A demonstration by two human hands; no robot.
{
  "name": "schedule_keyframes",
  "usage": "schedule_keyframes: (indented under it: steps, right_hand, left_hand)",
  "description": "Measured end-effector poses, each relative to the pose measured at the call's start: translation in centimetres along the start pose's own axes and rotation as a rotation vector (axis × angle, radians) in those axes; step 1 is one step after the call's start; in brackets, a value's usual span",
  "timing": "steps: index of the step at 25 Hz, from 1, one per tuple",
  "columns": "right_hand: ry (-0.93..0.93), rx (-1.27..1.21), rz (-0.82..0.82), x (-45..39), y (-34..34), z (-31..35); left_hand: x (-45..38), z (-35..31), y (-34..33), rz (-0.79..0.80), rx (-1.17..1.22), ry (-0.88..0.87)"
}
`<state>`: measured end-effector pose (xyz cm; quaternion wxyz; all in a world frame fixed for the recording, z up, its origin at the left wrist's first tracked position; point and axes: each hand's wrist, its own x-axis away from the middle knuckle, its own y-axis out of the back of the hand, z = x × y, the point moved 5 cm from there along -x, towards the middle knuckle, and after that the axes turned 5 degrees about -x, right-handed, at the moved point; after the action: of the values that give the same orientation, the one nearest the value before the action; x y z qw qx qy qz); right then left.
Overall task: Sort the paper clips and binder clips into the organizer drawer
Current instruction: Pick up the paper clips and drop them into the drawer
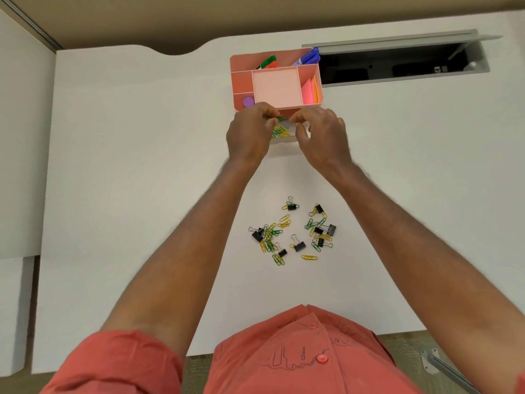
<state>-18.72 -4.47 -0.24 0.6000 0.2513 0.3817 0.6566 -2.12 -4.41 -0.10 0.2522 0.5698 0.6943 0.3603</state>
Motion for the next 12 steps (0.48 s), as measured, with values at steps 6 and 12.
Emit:
schedule_keyframes:
  steps: [6,12]
  right_hand:
    - [-0.074,-0.100,-0.024,3.2,0.7,-1.8]
    - [-0.161,-0.133,0.125,9.5,-0.3,-3.3]
  left_hand:
    - [-0.1,-0.3,-1.3,-0.001,-0.107,-0.049]
    - [7.7,1.7,-2.5,0.002,0.098,-0.156]
